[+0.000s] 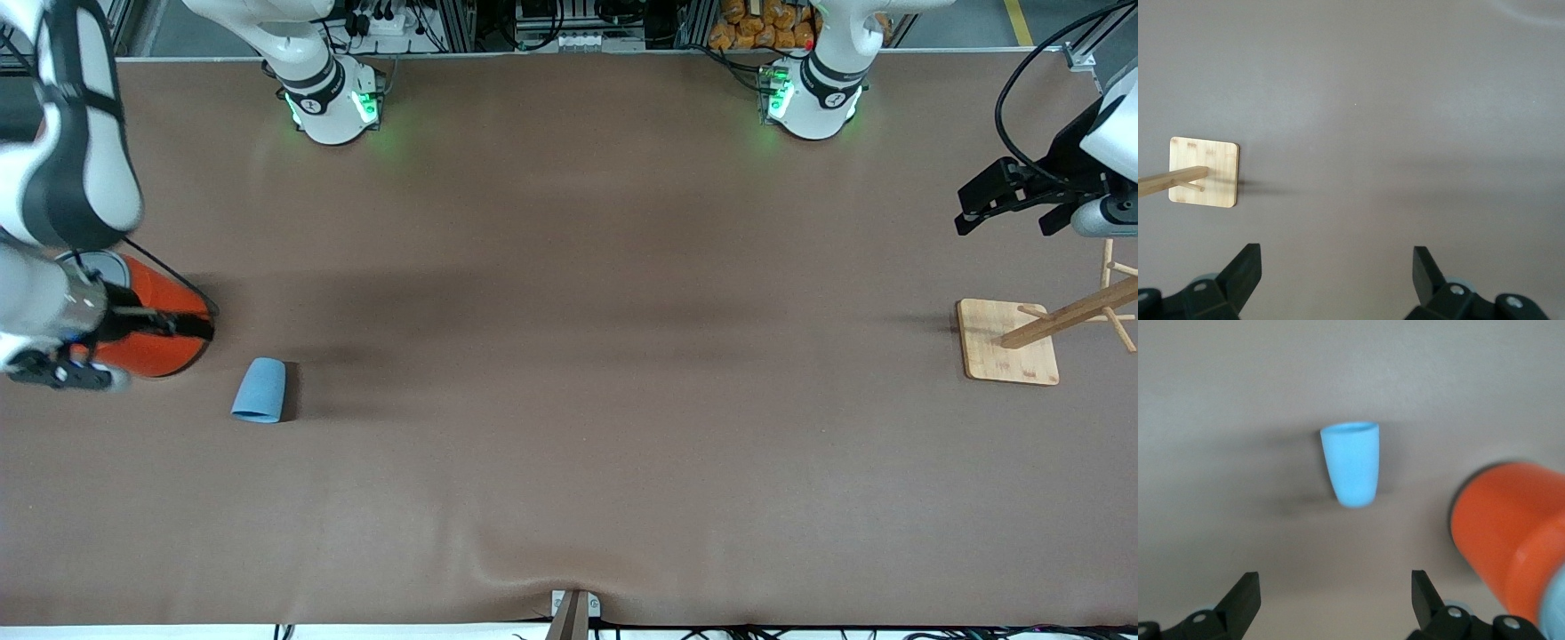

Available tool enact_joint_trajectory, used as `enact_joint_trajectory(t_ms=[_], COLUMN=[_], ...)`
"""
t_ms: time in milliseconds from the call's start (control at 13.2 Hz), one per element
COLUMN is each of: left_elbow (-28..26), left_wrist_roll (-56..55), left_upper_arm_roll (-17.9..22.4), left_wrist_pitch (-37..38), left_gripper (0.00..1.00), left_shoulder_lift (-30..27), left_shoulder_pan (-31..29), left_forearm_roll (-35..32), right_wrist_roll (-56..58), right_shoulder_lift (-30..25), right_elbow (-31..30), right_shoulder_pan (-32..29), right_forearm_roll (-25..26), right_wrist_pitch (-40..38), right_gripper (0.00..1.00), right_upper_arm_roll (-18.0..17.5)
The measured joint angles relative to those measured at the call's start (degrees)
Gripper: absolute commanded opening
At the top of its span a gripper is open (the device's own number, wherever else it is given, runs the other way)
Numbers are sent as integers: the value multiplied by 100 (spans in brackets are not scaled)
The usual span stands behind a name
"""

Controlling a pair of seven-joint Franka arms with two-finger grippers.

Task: Flip cup
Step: 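Reach the right gripper down over the blue cup and grasp it, then lift the blue cup with the right gripper toward the table middle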

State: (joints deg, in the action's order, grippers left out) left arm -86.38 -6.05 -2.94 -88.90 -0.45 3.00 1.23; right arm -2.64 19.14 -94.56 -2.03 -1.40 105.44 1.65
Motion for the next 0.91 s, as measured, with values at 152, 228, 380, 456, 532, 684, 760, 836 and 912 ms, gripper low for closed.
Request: enact_joint_trajectory(t_ms=[152, 228, 380, 456, 532, 684, 760, 836, 912], left_elbow=[1, 2, 1, 0, 0, 0, -1, -2, -2], left_wrist_roll=[0, 0, 0, 0, 0, 0, 0, 0, 0], left_upper_arm_roll=[0, 0, 1, 1, 2, 3, 5, 7, 8], left_wrist_pitch=[13, 17, 25, 29, 31, 35, 35, 35, 37], left_gripper=[100, 100, 100, 100, 100, 100, 100, 100, 100], left_shoulder_lift=[2, 2, 3, 4, 5, 7, 8, 10, 11], left_shoulder_pan=[0, 0, -1, -1, -1, -2, -3, -4, -4], left_forearm_roll=[0, 0, 0, 0, 0, 0, 0, 0, 0], right_wrist_roll=[12, 16, 70, 144, 247, 504, 642, 785, 911], right_shoulder_lift=[484, 692, 1052, 1186, 1308, 1565, 1693, 1803, 1894], right_elbow=[0, 2, 11, 15, 17, 17, 19, 18, 15], right_shoulder_pan=[11, 32, 77, 81, 78, 51, 19, -19, -58], right_forearm_roll=[0, 0, 0, 1, 2, 2, 2, 2, 2], right_wrist_pitch=[593, 878, 1288, 1421, 1562, 1912, 2047, 2105, 2115], right_gripper=[100, 100, 100, 100, 100, 100, 100, 100, 100], right_upper_arm_roll=[-24, -39, -54, -54, -45, -24, -15, -5, 5])
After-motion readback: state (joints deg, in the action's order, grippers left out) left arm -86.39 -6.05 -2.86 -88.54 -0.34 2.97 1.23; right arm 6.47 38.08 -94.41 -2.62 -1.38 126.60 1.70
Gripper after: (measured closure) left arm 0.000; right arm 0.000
